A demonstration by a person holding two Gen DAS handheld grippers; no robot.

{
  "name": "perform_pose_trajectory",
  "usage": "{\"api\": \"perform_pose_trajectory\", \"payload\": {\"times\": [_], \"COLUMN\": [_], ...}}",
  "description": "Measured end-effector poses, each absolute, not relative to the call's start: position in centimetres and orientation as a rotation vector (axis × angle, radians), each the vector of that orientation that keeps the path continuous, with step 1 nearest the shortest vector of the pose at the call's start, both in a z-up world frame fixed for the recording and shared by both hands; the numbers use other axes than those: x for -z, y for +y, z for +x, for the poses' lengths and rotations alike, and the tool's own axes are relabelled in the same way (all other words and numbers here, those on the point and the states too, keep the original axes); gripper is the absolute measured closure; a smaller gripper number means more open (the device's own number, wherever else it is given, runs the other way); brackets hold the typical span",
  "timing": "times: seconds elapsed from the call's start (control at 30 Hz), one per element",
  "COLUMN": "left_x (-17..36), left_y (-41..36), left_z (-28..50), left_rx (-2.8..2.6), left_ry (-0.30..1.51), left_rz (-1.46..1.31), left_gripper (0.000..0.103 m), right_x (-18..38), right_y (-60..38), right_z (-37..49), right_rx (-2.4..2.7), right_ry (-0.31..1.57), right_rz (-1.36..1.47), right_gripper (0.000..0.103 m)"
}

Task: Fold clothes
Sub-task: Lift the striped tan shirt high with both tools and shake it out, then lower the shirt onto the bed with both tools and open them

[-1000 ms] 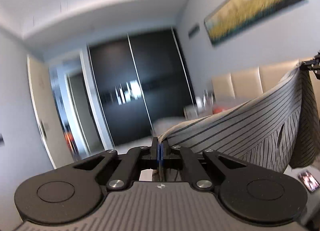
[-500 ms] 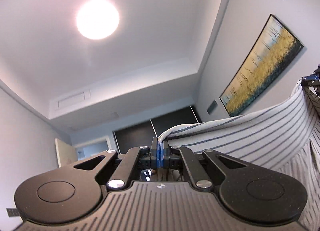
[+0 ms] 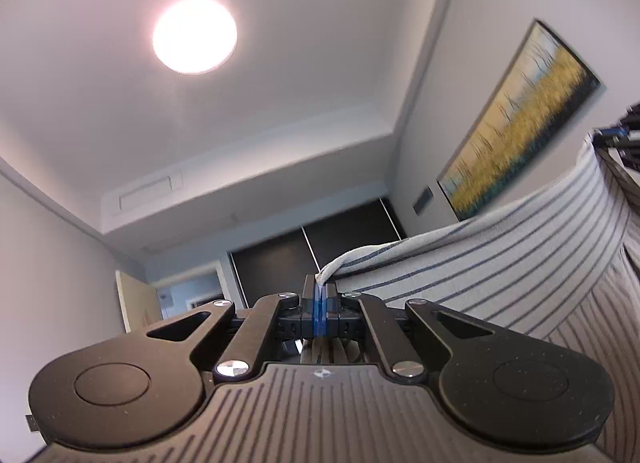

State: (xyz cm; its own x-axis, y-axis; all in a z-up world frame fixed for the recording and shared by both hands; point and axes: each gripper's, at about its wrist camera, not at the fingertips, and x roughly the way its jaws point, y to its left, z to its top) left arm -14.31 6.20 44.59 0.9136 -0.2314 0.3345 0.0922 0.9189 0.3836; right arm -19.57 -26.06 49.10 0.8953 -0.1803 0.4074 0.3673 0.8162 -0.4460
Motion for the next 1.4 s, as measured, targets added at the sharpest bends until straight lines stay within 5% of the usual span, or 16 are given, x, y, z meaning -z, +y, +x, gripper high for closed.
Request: {"api": "perform_pose_trajectory", "payload": {"times": [0.43,0.83,1.4], "left_x": [-37.9,-32.4,-9.9], "left_y": [5.2,2.9,0.6], "left_z": [-5.7,10.4,36.1], "left_rx": [0.192,0.165,0.159], "left_ry": [-0.100,0.109,0.519], "left_rz": [0.432,0.423,0.535], "left_gripper": [0.103,0.103,0.103], "right_x": [-41.4,-35.5,-12.1], "right_y": [-26.2,-26.7,-27.6], "right_z": [-13.9,2.8,29.5], "right_rx": [0.223,0.176,-0.010], "right_ry": [-0.119,0.125,0.551], "right_rz": [-0.573,-0.575,-0.684], "right_gripper": [0.100,0.100,0.100]}}
